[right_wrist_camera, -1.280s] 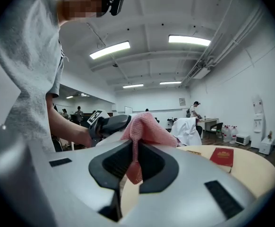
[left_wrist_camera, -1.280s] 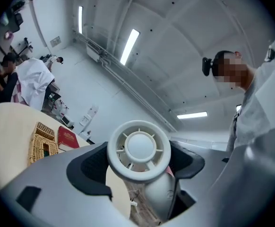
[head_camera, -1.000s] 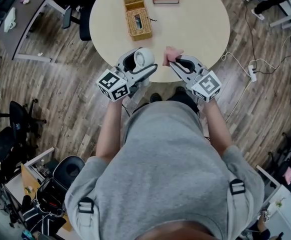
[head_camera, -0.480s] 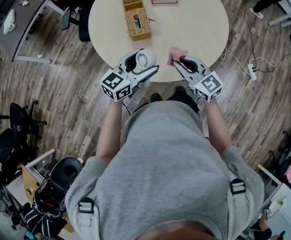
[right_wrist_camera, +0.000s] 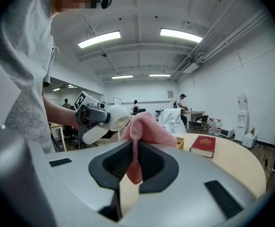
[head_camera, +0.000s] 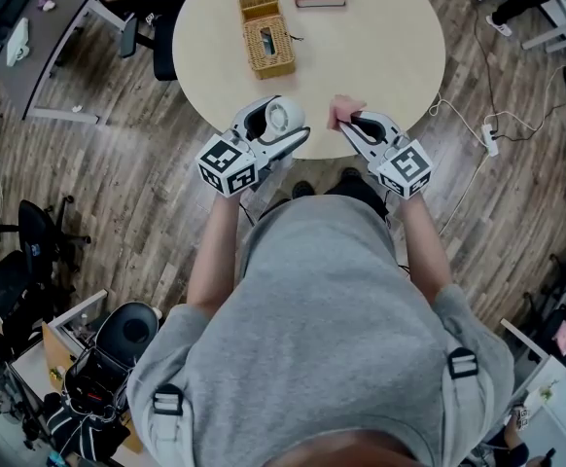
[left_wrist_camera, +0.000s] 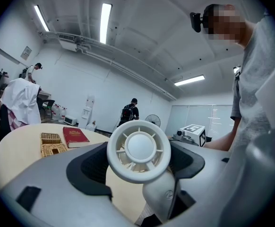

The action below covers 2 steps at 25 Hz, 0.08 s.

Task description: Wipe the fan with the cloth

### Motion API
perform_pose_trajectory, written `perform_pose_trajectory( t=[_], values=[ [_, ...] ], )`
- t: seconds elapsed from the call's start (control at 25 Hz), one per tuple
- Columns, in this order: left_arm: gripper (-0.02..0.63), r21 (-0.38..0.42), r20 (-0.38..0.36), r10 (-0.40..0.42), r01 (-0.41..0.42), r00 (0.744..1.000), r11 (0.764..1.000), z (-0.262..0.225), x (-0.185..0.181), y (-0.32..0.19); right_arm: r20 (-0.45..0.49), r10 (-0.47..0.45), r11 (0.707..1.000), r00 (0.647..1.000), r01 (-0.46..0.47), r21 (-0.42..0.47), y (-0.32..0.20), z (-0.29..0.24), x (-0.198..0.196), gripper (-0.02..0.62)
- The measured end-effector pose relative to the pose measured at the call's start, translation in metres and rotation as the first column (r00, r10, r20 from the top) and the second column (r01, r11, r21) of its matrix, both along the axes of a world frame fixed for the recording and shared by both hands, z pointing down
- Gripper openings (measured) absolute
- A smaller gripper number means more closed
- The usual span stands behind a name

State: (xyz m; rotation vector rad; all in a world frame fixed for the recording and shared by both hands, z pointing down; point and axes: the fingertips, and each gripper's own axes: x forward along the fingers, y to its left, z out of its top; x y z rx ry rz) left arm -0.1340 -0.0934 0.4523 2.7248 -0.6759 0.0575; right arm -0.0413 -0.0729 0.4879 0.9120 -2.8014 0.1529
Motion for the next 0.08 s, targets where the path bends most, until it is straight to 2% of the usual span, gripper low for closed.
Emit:
perform_pose_trajectory(
  t=[0.08],
  values=[
    [0.39, -0.002, 0.006, 0.001, -0.001, 1.0, 1.0, 0.002, 0.0, -0.0002, -0.009, -0.003, 1.0, 1.0, 0.003, -0.003, 0.0003, 0.0029, -0.0007, 0.035]
  ],
)
